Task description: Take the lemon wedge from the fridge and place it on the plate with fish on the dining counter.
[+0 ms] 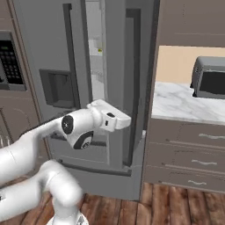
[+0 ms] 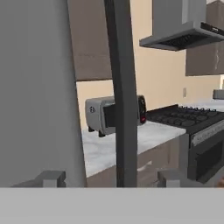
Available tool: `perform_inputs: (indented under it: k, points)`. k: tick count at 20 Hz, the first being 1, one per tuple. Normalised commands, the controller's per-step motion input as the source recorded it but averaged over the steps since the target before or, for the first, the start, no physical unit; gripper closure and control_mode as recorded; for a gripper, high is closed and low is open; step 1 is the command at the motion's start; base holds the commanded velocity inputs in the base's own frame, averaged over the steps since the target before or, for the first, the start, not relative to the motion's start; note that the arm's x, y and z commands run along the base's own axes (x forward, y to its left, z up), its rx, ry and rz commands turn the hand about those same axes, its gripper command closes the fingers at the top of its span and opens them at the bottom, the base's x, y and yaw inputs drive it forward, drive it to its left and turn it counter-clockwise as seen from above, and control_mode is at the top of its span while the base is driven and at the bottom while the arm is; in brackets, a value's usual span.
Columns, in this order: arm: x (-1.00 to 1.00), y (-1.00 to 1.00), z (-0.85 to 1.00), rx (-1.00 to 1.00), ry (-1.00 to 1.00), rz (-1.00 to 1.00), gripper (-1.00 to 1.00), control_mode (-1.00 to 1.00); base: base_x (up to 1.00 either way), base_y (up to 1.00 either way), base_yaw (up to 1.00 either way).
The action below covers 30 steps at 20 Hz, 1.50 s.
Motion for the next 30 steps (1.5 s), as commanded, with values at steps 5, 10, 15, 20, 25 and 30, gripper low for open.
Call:
perform_inputs:
  k: [5,10,15,20,25,30]
  points:
    - [-0.19,0.09,0.97,-0.03,0.11,-0.49,-1.00,-1.00,0.00,0.00,0.00]
    - [0.17,0.59,0.44,-0.05,0.41,-0.39,-1.00,-1.00,0.00,0.00,0.00]
    - [0.93,0.27,0.10,-0.12,0.27,-0.16,-1.00,-1.00,0.00,0.00,0.00]
    - [0.72,0.00,0.00,-0.01,0.12,0.00,-1.00,-1.00,0.00,0.00,0.00]
    - [0.82,-0.17,-0.02,0.00,0.11,0.00,-1.00,-1.00,0.00,0.00,0.00]
    - [0.37,-0.65,-0.02,0.01,0.01,0.00,-1.00,-1.00,0.00,0.00,0.00]
